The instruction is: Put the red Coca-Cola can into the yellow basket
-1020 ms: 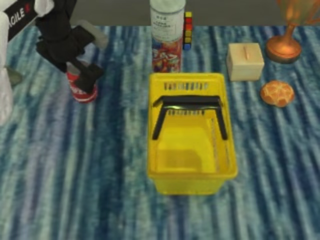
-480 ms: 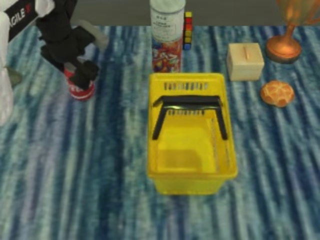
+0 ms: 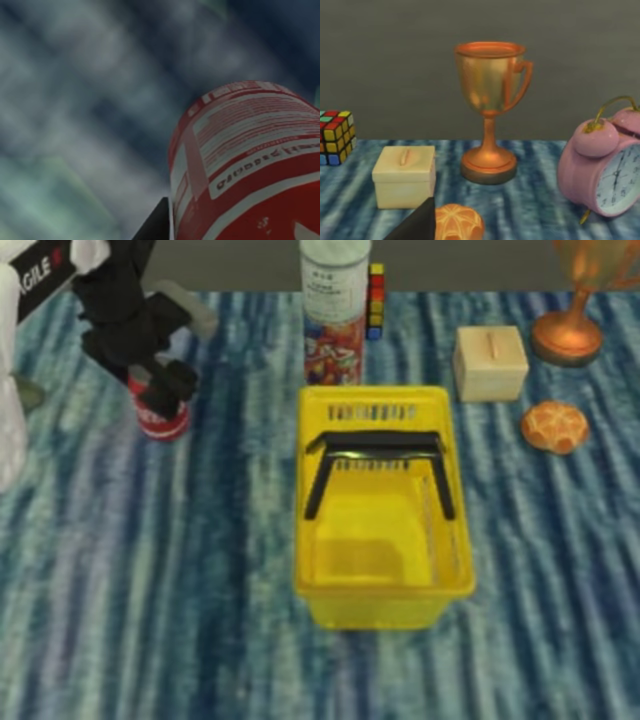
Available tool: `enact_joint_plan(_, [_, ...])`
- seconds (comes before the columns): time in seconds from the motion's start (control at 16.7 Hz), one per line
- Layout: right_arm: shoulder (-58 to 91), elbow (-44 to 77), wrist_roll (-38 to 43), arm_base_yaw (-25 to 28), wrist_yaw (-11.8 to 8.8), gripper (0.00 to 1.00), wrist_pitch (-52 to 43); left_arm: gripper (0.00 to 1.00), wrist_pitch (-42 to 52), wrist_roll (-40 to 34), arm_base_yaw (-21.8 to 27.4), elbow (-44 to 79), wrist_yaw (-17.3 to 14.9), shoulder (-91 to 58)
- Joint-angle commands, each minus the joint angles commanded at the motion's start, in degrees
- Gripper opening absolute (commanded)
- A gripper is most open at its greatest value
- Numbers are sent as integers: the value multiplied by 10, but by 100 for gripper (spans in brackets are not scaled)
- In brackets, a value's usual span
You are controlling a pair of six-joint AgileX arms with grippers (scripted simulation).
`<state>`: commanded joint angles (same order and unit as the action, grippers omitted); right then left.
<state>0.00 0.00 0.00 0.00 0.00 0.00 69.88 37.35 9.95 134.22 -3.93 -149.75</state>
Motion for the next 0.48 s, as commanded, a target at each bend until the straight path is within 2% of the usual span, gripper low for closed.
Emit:
enact_joint_plan(0.36, [0, 0, 0, 0, 0, 100, 0, 0, 0, 1, -2, 0, 0, 1])
enact_joint_plan(0.48, [0, 0, 0, 0, 0, 100, 0, 0, -18, -4, 1, -11, -12, 4])
